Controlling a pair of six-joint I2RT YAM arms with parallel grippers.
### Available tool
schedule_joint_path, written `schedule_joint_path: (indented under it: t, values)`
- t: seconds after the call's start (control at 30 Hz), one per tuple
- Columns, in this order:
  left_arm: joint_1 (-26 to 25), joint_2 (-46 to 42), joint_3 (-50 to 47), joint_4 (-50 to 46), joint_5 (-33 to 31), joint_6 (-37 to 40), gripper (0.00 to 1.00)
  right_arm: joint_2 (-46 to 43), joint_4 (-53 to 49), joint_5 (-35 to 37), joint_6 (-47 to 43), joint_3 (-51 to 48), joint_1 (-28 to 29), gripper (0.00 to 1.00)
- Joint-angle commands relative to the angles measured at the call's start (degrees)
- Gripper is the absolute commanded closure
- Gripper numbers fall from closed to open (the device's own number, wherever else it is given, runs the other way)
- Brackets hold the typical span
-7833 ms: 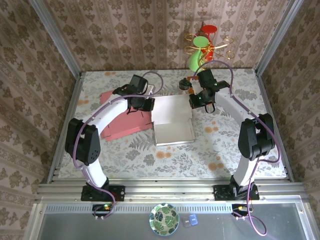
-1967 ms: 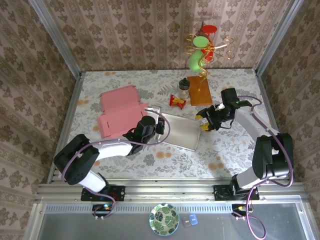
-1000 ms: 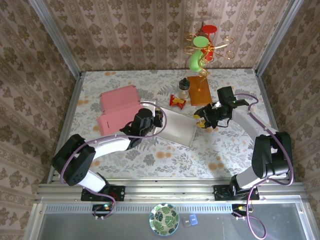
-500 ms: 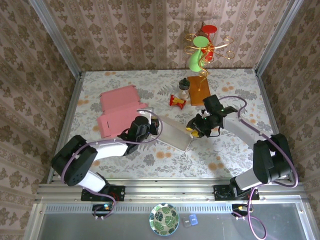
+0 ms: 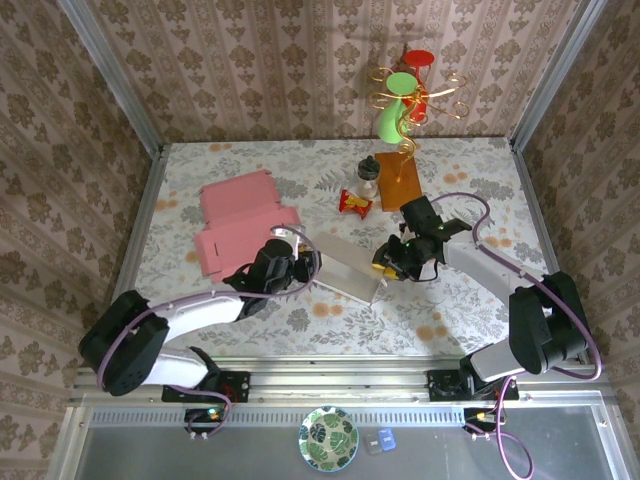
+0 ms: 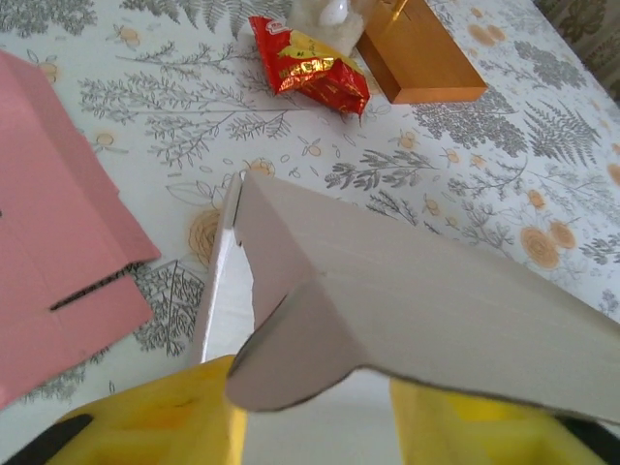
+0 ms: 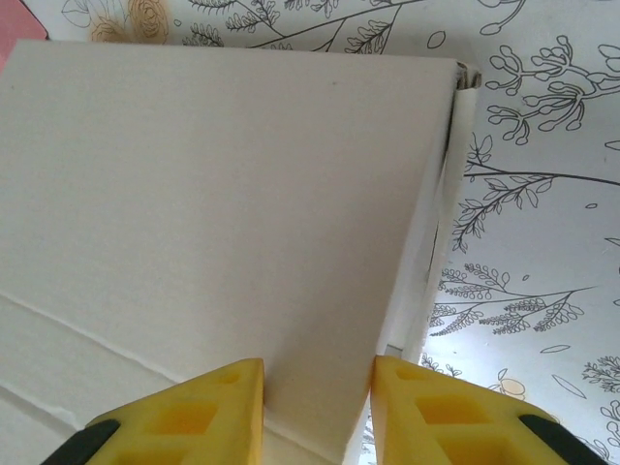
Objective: Fold the paper box
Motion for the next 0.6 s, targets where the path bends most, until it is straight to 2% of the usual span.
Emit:
schedule_joint_path:
  t: [0.0, 0.2, 0.37, 0.57]
  values:
    - [-0.2, -4.4, 0.0, -6.5, 2.2, -1.4, 0.51, -0.3, 0.0, 1.8, -1.6, -0.1, 0.6, 0.67]
    - [0.2, -11.5, 1.5, -19.0, 5.1, -6.7, 0.42, 0.6, -0.3, 1.9, -1.8, 0.2, 0.7, 0.67]
    - [1.7, -15.0, 2.8, -26.4, 10.8, -10.6, 0.40, 1.6, -0.2, 2.0, -1.9, 1.0, 0.9, 0.68]
    - [5.2, -16.7, 8.9, -35.6, 15.9, -11.2, 0.39, 2.6, -0.6, 2.4, -2.5, 1.6, 1.0, 0.68]
